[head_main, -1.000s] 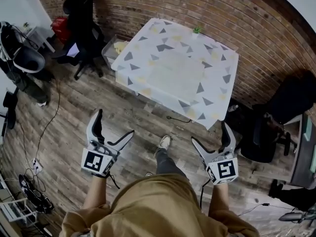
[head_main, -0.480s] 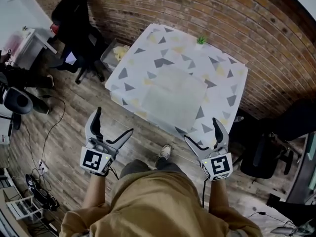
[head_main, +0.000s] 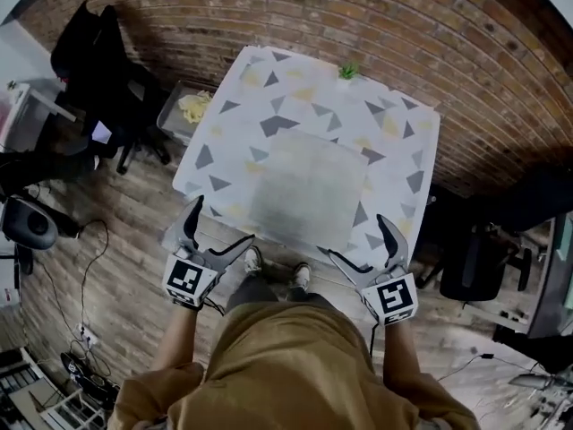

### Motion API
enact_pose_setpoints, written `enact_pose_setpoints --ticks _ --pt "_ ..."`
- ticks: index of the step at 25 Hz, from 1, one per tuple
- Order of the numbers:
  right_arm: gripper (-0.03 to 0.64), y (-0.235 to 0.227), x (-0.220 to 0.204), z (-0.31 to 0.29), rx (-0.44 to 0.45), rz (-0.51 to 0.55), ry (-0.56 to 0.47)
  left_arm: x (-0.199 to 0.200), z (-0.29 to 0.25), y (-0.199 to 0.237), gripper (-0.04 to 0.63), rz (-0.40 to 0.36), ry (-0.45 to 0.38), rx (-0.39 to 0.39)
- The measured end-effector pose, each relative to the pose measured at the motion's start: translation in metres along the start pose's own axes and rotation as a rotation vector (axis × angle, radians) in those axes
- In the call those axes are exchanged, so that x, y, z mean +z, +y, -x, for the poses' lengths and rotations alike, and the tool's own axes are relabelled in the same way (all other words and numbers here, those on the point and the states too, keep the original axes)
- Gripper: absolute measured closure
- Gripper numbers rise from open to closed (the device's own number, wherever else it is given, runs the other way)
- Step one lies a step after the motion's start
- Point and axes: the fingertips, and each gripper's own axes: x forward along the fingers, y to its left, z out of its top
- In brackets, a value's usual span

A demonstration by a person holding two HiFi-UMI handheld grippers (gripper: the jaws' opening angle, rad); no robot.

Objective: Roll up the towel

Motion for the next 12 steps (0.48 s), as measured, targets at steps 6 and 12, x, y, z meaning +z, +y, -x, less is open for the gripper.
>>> enact_pose_setpoints --ticks 6,12 --pt "0.12 0.008 -0.058 -0.032 -0.016 0.003 0.202 -0.058 -0.064 -0.006 0.011 -0.05 0.148 -0.317" --pt "0.123 0.015 -0.105 -0.055 -0.013 -0.017 0.333 -0.121 -0.088 -0.028 0.014 -0.121 0.303 -0.579"
